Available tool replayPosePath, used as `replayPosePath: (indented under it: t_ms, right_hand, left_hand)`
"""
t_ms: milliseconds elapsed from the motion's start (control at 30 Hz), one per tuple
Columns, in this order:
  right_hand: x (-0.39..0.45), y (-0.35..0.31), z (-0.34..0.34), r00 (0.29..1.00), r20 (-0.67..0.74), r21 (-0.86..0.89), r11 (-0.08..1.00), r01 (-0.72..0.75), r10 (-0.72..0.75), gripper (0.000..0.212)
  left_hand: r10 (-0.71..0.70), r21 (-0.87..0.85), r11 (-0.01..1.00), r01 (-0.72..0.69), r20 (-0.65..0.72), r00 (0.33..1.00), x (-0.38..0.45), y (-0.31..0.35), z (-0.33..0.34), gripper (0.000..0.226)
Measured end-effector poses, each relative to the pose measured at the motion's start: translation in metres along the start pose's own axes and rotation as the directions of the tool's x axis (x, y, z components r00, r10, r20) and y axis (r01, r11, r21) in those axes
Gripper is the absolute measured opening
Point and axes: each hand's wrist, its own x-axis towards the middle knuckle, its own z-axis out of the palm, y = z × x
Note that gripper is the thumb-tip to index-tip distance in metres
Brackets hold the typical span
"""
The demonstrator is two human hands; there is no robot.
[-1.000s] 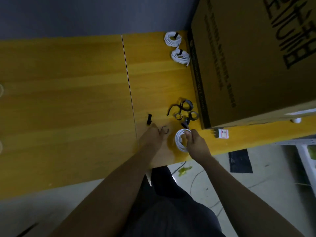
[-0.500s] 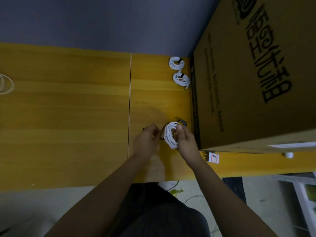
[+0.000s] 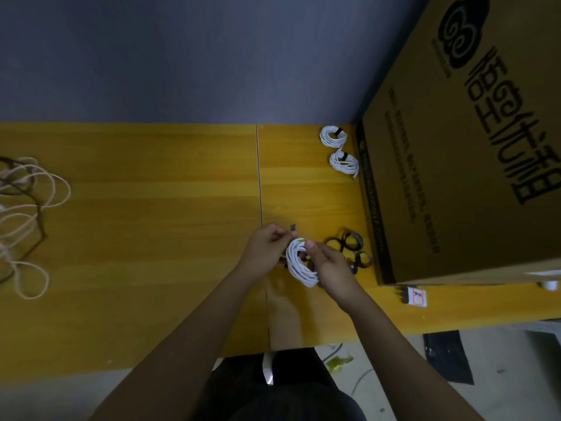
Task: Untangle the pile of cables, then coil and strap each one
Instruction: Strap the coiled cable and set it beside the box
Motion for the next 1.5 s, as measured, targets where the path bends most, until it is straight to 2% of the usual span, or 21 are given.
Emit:
replayPosePath:
  t_ms: [200, 333, 567, 667, 800, 900, 1033, 1100, 1133, 1200, 1233, 1267, 1300, 1367, 1433, 1500]
  right_hand:
    - [-0.003, -0.005, 0.031, 0.998, 0.018, -0.026, 0.998, 0.056, -0.056, 0.026]
    - [-0.007, -0.006, 0.047, 0.985, -0.072, -0.087, 0.985, 0.148, -0.155, 0.022]
    - [-0.001, -0.011, 0.054, 0.954, -0.149, -0.129, 0.962, 0.241, -0.259, 0.023]
    - [0.001, -0.015, 0.054, 0.949, -0.151, -0.125, 0.958, 0.259, -0.277, 0.024]
    - [0.003, -0.024, 0.052, 0.945, -0.153, -0.103, 0.956, 0.276, -0.290, 0.024]
    - [0.004, -0.039, 0.047, 0.940, -0.110, -0.075, 0.946, 0.317, -0.324, 0.026]
    - [0.001, -0.060, 0.039, 0.908, -0.114, -0.166, 0.909, 0.382, -0.402, 0.023]
    - [-0.001, -0.067, 0.037, 0.873, -0.200, -0.198, 0.890, 0.410, -0.446, 0.031]
    - [-0.002, -0.071, 0.036, 0.827, -0.265, -0.242, 0.864, 0.441, -0.496, 0.033]
    - [-0.006, -0.080, 0.033, 0.644, -0.384, -0.447, 0.743, 0.498, -0.662, 0.023]
    - [-0.008, -0.084, 0.030, 0.549, -0.398, -0.556, 0.670, 0.493, -0.735, 0.017]
    - [-0.009, -0.088, 0.027, 0.491, -0.378, -0.633, 0.606, 0.481, -0.785, 0.015]
    - [-0.011, -0.091, 0.024, 0.464, -0.341, -0.677, 0.556, 0.482, -0.817, 0.015]
    - [-0.015, -0.095, 0.019, 0.456, -0.257, -0.702, 0.489, 0.519, -0.852, 0.018]
    - [-0.018, -0.097, 0.013, 0.477, -0.194, -0.692, 0.464, 0.553, -0.857, 0.020]
    - [-0.020, -0.101, 0.008, 0.534, -0.177, -0.638, 0.509, 0.578, -0.827, 0.016]
  left_hand:
    - [-0.034, -0.087, 0.995, 0.050, 0.169, 0.985, -0.005, -0.001, -0.041, 0.010]
    - [-0.091, -0.075, 0.991, 0.114, 0.256, 0.962, -0.010, 0.003, -0.052, 0.013]
    - [-0.144, -0.339, 0.904, 0.261, 0.334, 0.932, -0.011, 0.008, -0.060, 0.022]
    - [-0.106, -0.334, 0.913, 0.234, 0.360, 0.927, -0.012, 0.012, -0.068, 0.033]
    - [-0.054, -0.278, 0.947, 0.160, 0.353, 0.934, -0.010, 0.023, -0.075, 0.018]
    - [-0.016, -0.275, 0.955, 0.107, 0.315, 0.949, -0.011, 0.036, -0.080, 0.015]
    - [0.073, -0.250, 0.968, -0.008, 0.254, 0.964, -0.013, 0.060, -0.078, 0.016]
    - [0.124, -0.246, 0.967, -0.063, 0.241, 0.963, -0.015, 0.072, -0.075, 0.023]
    - [0.144, -0.250, 0.965, -0.083, 0.235, 0.961, -0.016, 0.077, -0.074, 0.024]
    - [0.173, -0.265, 0.958, -0.111, 0.225, 0.959, -0.018, 0.086, -0.072, 0.019]
    - [0.184, -0.272, 0.955, -0.121, 0.219, 0.958, -0.019, 0.090, -0.072, 0.016]
    - [0.192, -0.277, 0.952, -0.130, 0.213, 0.958, -0.020, 0.094, -0.071, 0.015]
    - [0.200, -0.282, 0.950, -0.138, 0.205, 0.958, -0.022, 0.097, -0.071, 0.015]
    - [0.220, -0.277, 0.947, -0.161, 0.196, 0.956, -0.023, 0.102, -0.070, 0.015]
    - [0.236, -0.262, 0.948, -0.180, 0.202, 0.950, -0.024, 0.107, -0.071, 0.016]
    - [0.247, -0.239, 0.951, -0.197, 0.202, 0.948, -0.025, 0.110, -0.071, 0.019]
